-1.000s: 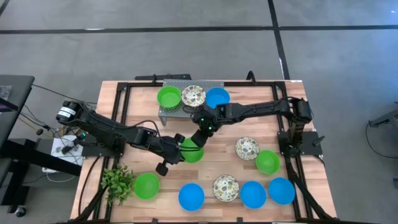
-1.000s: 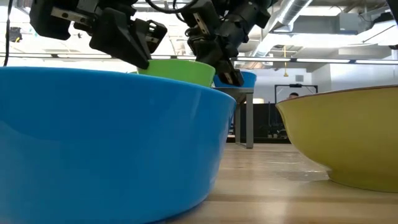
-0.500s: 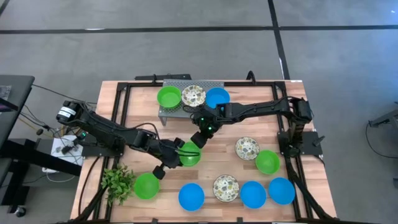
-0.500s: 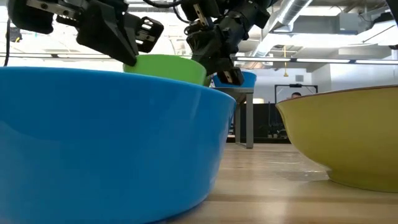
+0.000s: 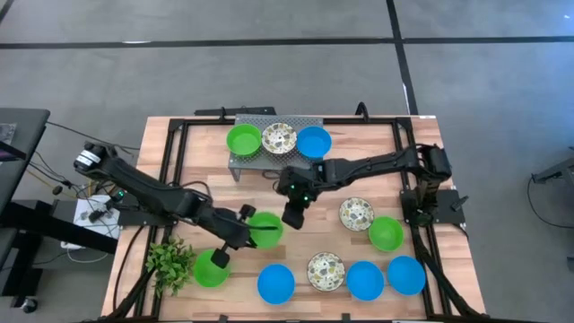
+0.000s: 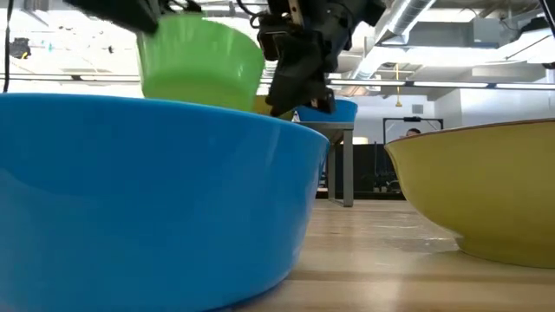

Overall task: Pick & Place Mini bowls
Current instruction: Stack the green bowl on top of the other green bowl on the shelf

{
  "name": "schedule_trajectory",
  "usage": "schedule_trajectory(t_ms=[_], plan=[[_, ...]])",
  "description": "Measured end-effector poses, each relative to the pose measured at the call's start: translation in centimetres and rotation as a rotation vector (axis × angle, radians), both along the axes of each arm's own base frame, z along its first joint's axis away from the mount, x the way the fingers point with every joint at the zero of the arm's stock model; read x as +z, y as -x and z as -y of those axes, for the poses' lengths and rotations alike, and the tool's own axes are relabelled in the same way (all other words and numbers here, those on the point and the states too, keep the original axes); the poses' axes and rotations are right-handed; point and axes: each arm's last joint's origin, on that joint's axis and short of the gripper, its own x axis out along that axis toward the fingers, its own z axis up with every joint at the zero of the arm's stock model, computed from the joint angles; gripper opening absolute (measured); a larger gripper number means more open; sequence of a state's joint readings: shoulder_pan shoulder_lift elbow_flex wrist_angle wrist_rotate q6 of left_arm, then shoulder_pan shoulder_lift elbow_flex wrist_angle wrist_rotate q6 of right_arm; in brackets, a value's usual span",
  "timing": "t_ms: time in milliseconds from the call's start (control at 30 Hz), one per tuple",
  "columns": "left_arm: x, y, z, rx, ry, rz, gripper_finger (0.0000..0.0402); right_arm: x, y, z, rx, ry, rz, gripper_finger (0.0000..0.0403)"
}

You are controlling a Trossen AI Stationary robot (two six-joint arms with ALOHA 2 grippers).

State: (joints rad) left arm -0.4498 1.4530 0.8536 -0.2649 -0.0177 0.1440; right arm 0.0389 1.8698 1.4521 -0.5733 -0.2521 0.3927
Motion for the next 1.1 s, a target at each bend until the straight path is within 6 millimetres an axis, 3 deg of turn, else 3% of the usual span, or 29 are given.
schedule_trajectory(t_ms=[267,467,667,1100], plan=[[4.8,3.8,-1.1,0.182,0.027,0.106,0.0006,-0.5,0.9,-1.6,0.009,0.21,-0.073,0.0077],[7.1,5.6,-3.1,0.318,-0.046,0.207,0.0007,-0.5,0.8,-2.2,0.019,0.216,-0.054,0.0077],[7.9,6.2,-5.5,0.426,-0.088,0.229,0.0007,-0.5,0.9,-2.8,0.033,0.215,-0.049,0.0077],[7.9,5.2,-10.8,0.536,-0.271,0.212,0.0006,-0.2,0.5,-3.0,0.031,0.209,0.002,0.0077]])
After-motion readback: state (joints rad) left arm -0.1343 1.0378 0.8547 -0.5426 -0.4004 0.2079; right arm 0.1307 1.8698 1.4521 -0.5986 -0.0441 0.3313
